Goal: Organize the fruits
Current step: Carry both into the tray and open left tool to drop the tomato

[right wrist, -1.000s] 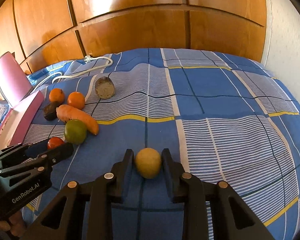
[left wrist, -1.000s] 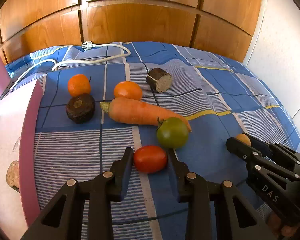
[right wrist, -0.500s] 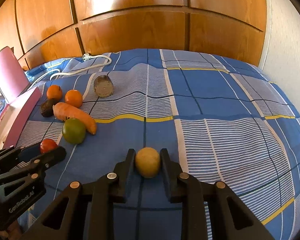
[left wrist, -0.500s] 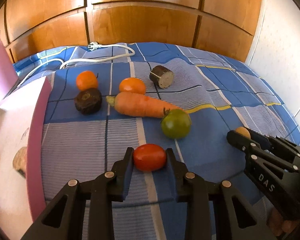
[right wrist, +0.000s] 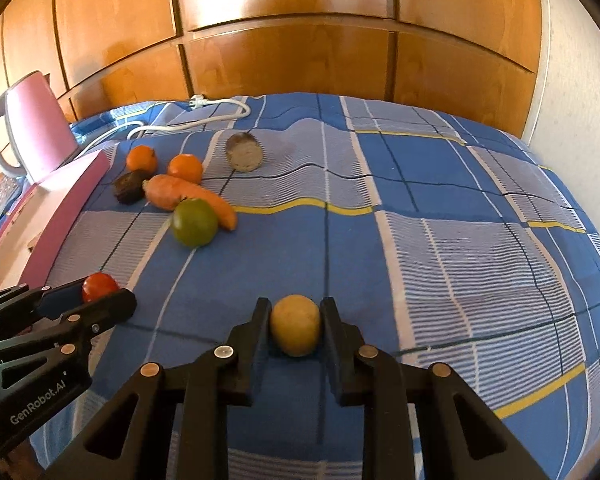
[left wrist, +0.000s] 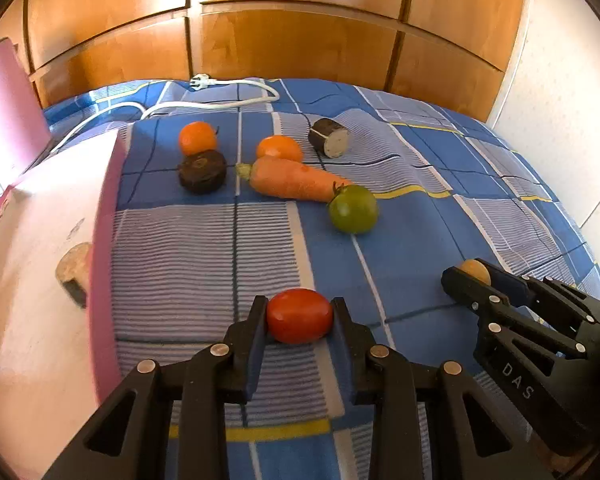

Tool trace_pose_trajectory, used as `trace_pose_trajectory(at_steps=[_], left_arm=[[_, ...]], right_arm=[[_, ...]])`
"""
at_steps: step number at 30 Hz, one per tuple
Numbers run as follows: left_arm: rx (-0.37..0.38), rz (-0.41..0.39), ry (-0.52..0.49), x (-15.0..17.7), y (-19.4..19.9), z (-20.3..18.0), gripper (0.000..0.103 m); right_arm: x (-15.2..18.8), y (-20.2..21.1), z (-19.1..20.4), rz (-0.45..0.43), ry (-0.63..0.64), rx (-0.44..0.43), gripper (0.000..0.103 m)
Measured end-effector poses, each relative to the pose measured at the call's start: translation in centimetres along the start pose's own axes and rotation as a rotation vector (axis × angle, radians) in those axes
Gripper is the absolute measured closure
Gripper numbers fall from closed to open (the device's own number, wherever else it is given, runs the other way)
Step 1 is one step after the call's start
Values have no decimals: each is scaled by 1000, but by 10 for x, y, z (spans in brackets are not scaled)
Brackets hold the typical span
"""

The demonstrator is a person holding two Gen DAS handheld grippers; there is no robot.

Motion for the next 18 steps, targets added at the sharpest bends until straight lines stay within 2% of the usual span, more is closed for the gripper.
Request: trace_pose_trajectory(at_steps=[18], left_arm=[[-15, -96, 80, 5, 52, 29, 72]], right_arm=[[5, 9, 33, 62, 15, -105, 78]])
Point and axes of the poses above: each gripper's, at about its wrist camera, not at the fingertips, and y roughly against the way its jaws point, z to its left, x to its underside, the point moved 2 cm from there along -y, roughly the way its jaws point, and after that the axes turned 4 degrees about z, right-handed, at the moved point
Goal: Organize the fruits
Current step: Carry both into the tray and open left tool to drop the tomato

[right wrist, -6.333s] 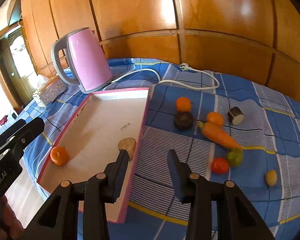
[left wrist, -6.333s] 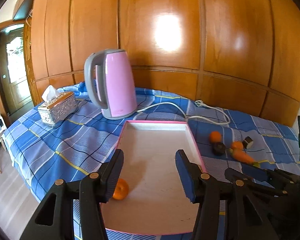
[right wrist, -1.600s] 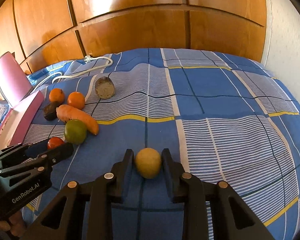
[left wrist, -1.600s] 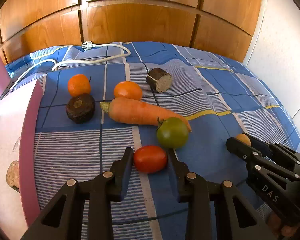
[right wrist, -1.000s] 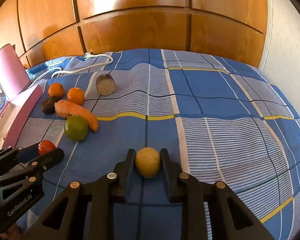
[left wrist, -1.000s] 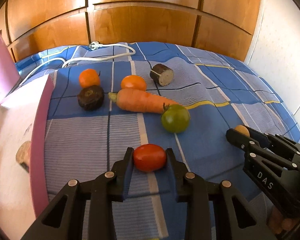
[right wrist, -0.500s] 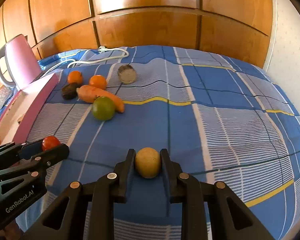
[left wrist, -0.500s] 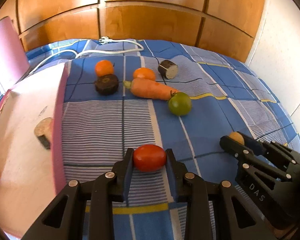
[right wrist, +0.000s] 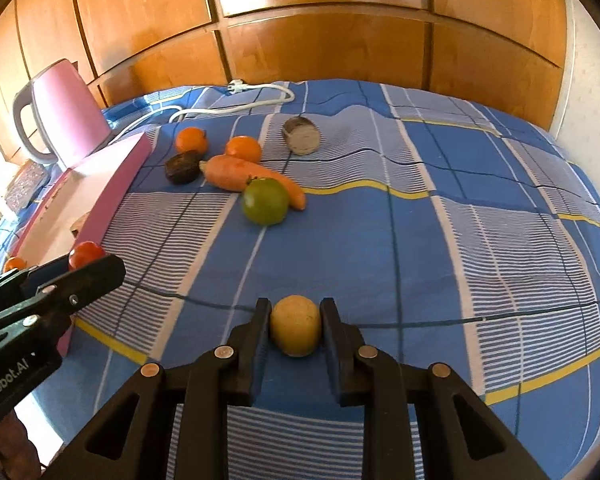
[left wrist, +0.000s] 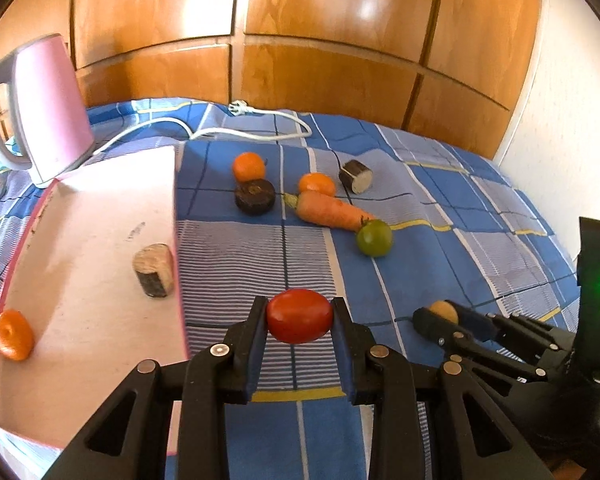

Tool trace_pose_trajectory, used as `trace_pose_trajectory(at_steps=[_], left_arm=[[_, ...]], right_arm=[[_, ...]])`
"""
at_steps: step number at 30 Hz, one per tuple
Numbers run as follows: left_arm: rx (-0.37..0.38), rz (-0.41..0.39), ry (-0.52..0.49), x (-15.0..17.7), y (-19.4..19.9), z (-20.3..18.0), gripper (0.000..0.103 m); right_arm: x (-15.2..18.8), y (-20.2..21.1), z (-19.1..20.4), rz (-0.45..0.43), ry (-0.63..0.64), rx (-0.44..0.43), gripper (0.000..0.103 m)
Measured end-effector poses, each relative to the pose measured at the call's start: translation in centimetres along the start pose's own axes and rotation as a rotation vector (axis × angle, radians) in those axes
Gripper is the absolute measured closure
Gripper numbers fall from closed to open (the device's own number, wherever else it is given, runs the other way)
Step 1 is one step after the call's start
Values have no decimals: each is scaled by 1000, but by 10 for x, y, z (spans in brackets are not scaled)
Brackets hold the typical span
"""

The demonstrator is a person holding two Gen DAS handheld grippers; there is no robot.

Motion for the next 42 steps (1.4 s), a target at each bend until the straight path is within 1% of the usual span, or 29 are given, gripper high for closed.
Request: trace_pose_trajectory(at_steps=[3, 7, 11, 18, 20, 25, 30, 35, 42], left_arm=[[-2, -15, 17, -1, 8, 7, 72], [-13, -33, 39, -1, 16, 18, 72], [-34, -50, 82, -2, 24, 35, 72], [-93, -77, 158, -3, 37, 73, 72], [-123, -89, 185, -3, 42, 87, 72], [-191, -97, 250, -5, 44, 121, 72], [-232, -94, 306, -3, 43, 147, 72], [-256, -91, 332, -1, 43, 162, 72], [-246, -75, 376, -1, 40, 178, 72]], right_arm=[[-2, 1, 6, 10, -3, -28, 78], [-6, 6, 19, 5, 18, -60, 78], [-13, 10, 35, -2, 54, -95, 78], [-24, 12, 65, -1, 116, -156, 78], [-26, 12, 75, 3, 134, -177, 78], [-34, 10, 108, 12, 207, -230, 78], [-40, 8, 144, 16, 281, -272, 78], [-47, 3, 172, 21, 330, -291, 78], [-50, -6, 194, 29, 351, -313, 78]])
Point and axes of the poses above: each gripper's, at about its wrist camera, not at the fingertips, and y roughly against the way its jaws point, z to its left, x to its underside, the point moved 2 cm from there along -y, roughly the way its jaws point, and after that the axes turned 4 degrees about z, right-handed, at the moved point
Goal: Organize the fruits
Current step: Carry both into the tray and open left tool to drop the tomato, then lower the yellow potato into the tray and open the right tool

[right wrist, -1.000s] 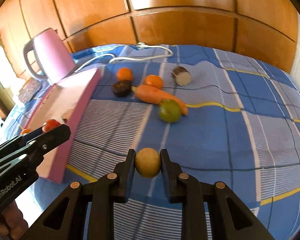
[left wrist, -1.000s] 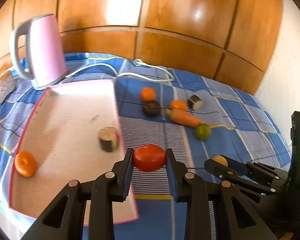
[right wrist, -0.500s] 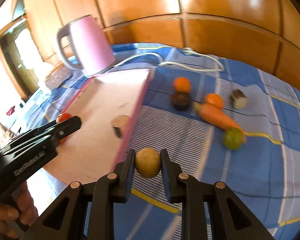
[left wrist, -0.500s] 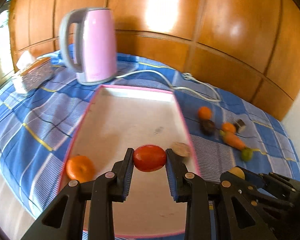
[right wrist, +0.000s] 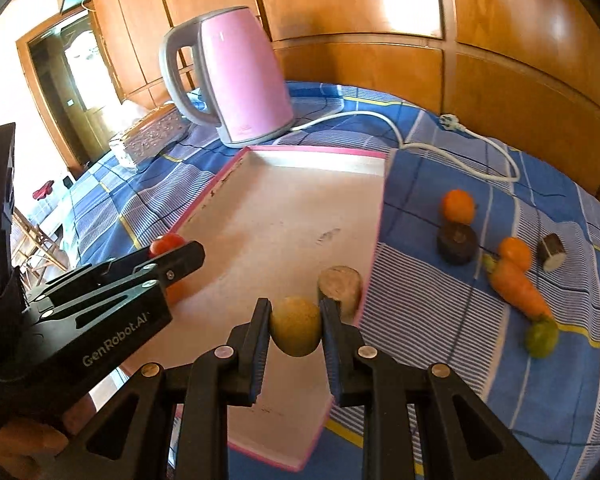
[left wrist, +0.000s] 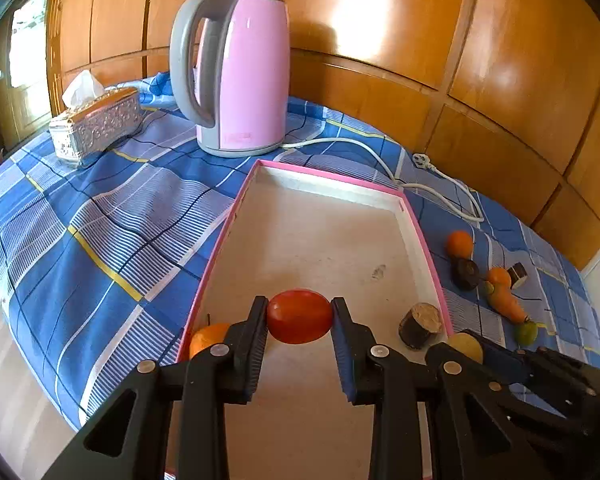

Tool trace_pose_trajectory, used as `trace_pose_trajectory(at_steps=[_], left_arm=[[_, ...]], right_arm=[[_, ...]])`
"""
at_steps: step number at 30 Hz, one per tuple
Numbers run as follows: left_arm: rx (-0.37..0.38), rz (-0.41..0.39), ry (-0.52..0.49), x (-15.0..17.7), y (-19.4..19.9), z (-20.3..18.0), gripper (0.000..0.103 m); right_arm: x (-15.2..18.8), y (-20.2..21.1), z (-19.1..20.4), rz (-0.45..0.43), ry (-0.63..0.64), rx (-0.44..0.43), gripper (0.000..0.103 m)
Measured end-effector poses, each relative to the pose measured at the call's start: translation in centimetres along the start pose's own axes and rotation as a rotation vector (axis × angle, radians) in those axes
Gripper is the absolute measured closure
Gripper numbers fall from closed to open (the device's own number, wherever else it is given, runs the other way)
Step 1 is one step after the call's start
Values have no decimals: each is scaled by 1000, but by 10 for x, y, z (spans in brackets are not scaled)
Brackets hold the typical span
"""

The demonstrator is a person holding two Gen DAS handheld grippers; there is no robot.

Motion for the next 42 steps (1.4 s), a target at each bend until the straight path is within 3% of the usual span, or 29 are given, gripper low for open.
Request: trace_pose_trajectory(at_steps=[12, 42], left_arm=[[-19, 4, 38, -2, -1, 10, 68], [-24, 0, -31, 15, 15, -15, 66]], right_arm=[[-6, -17, 4, 17, -17, -5, 75], [13, 18, -17, -57, -120, 74, 73]])
Point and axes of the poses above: each gripper's, at about its wrist camera, not at the fingertips, and y roughly against the way its jaws point, z to its left, x to its underside, the point moved 2 cm from there along -y, roughly the way its jaws point, and after that the axes turned 4 degrees about z, right-handed, at the moved point
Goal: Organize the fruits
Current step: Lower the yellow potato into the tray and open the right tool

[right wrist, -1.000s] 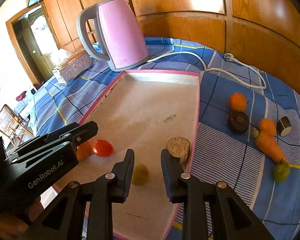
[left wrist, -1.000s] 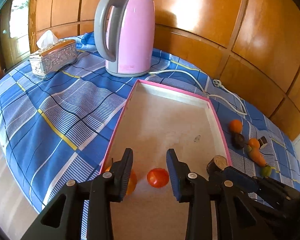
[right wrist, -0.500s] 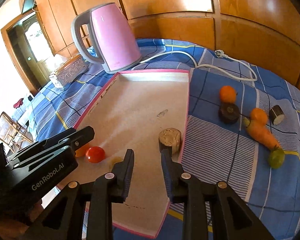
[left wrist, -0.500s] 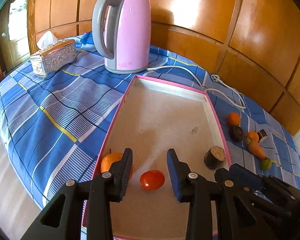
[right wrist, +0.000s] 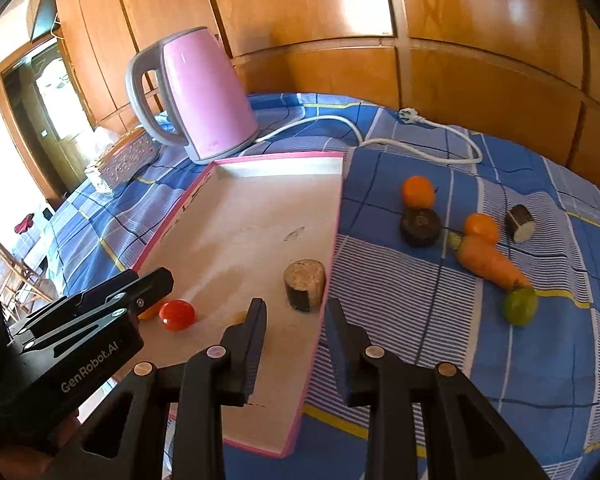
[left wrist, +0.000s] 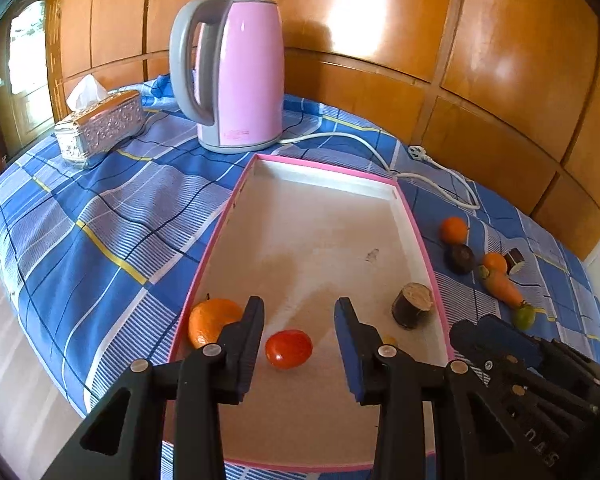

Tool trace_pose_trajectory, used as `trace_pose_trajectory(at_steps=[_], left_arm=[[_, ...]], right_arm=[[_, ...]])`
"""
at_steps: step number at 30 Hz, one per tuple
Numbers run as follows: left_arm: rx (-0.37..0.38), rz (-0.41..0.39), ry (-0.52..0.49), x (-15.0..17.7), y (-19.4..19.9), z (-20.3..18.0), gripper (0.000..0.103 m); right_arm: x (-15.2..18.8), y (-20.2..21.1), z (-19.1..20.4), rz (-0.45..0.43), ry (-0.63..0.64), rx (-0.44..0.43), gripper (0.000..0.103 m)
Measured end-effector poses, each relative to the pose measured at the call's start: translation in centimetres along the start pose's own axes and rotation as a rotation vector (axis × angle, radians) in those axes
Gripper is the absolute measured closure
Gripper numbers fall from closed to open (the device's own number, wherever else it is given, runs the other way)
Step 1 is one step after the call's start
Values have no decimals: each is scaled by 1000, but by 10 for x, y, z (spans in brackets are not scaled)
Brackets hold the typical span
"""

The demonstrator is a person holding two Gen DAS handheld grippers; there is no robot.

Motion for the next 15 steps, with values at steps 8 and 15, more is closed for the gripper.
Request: trace_pose_trajectory(at_steps=[8, 15], left_arm=[[12, -24, -63, 2, 8, -19, 66], [28, -49, -117, 4, 17, -37, 66]], right_arm=[[3, 12, -18, -26, -46, 27, 73], [8, 20, -42, -43, -111, 54, 73]])
Point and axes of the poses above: each gripper's, at about its wrist camera, not at the fingertips, and y roughly against the way its jaws point, z to its left, x to its underside, the point moved 2 cm from there along -y, roughly the way its jaws point, and after that the axes turned 4 degrees about z, right-handed, at the moved point
